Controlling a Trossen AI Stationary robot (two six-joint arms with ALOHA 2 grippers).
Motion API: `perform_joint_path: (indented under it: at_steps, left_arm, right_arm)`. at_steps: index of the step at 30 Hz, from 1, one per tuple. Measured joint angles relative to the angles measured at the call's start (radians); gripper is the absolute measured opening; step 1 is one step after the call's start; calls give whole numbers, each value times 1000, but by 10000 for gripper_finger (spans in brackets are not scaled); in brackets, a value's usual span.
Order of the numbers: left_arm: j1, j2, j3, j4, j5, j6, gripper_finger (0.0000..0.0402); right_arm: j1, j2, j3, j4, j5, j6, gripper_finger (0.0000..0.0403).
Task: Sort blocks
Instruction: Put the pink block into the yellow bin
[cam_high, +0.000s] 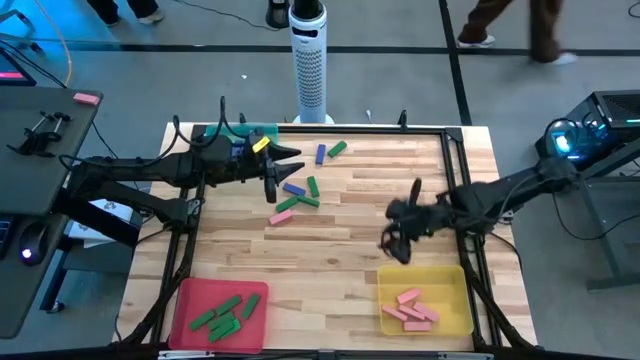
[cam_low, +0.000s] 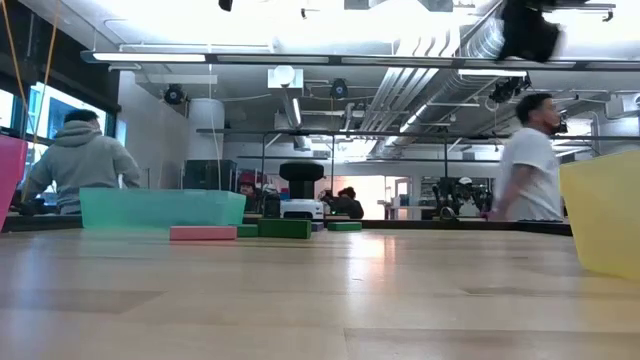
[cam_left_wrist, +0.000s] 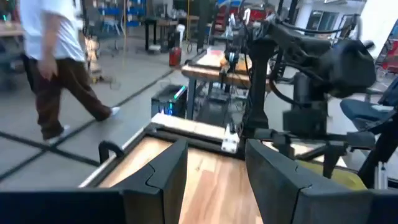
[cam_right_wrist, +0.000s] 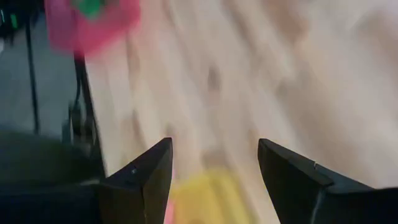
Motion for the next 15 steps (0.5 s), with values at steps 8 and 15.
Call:
perform_joint_path:
  at_steps: [8, 15]
  left_arm:
    - [0, 0, 0, 93, 0, 33, 148]
    - [-2, 0, 0, 218, 99, 32, 148]
  right_arm:
    - [-165, 0, 167, 1, 72, -227, 210]
    - [-261, 0, 263, 52, 72, -357, 211]
